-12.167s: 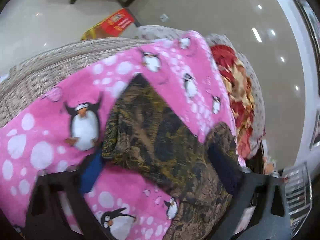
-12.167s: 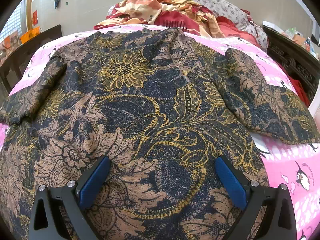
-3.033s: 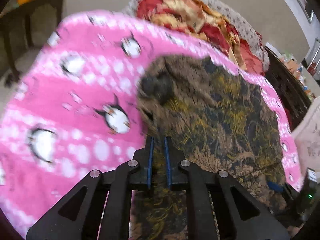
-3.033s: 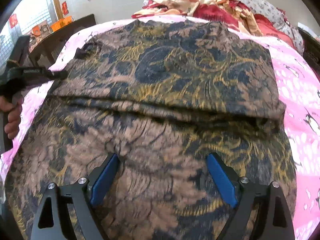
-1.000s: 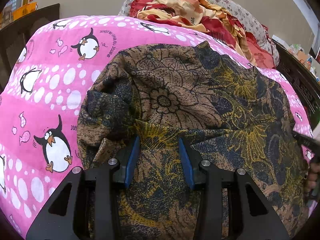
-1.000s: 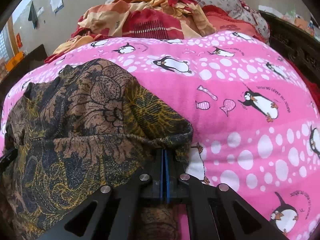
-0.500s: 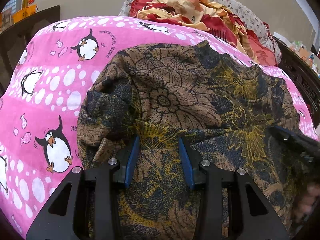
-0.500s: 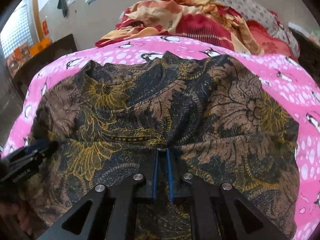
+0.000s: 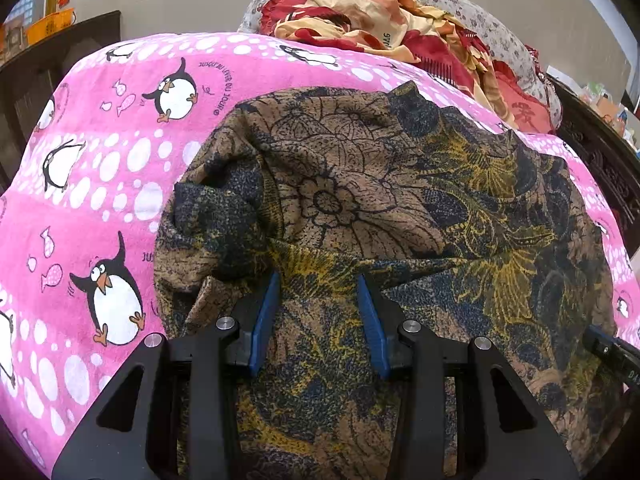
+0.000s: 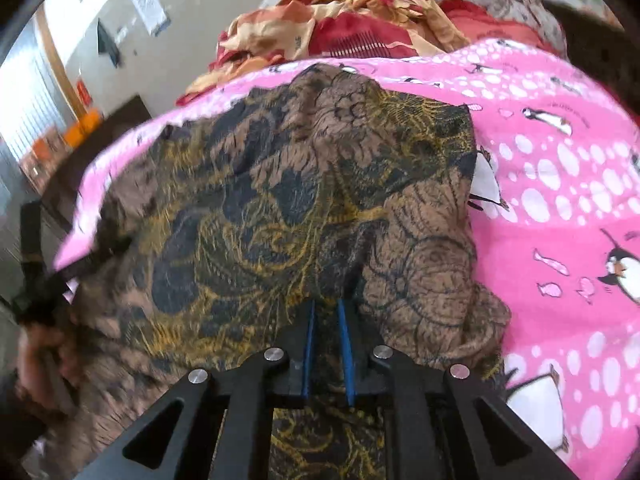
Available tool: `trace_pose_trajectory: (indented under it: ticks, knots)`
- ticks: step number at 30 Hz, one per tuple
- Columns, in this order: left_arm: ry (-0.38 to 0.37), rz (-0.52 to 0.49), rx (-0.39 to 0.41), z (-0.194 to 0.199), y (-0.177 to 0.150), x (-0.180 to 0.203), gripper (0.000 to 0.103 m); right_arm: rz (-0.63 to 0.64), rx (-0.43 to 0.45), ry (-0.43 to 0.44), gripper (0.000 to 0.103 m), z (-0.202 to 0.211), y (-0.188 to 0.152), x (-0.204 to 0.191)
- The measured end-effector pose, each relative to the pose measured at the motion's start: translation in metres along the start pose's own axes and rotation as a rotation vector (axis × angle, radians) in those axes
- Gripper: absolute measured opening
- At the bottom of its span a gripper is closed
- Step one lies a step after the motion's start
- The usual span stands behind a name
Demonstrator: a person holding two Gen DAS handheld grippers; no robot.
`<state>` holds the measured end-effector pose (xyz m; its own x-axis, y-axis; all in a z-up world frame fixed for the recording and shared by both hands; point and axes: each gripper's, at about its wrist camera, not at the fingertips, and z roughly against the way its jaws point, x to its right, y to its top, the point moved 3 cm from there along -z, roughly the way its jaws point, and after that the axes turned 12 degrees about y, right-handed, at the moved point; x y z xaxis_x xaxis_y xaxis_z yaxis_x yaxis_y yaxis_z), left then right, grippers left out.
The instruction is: Fold small clothes
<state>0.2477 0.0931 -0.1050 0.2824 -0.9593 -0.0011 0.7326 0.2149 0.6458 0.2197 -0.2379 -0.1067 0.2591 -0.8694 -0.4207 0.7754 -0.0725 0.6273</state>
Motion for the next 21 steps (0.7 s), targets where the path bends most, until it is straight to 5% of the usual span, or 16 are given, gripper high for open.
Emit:
trace_pose_trajectory:
  ticks: [12, 14, 16, 19, 21]
  knots:
    - [0.038, -0.042, -0.006, 0.004, 0.002, 0.006, 0.04, -0.005, 0.001, -0.051, 0.011, 0.018, -0.022, -0.008]
    - [0.063, -0.089, -0.038, 0.017, 0.007, 0.009, 0.04, 0.015, -0.014, -0.077, 0.011, 0.025, -0.029, -0.014]
    - [0.016, -0.074, 0.017, 0.046, 0.008, 0.007, 0.04, 0.047, -0.023, -0.121, 0.011, 0.036, -0.031, -0.022]
    - [-0.045, -0.11, 0.056, 0.07, -0.01, 0.019, 0.06, 0.139, 0.013, -0.187, 0.013, 0.047, -0.022, -0.038]
    - [-0.049, -0.157, 0.016, 0.06, -0.025, 0.032, 0.06, 0.133, 0.021, -0.219, 0.017, 0.042, -0.011, -0.039]
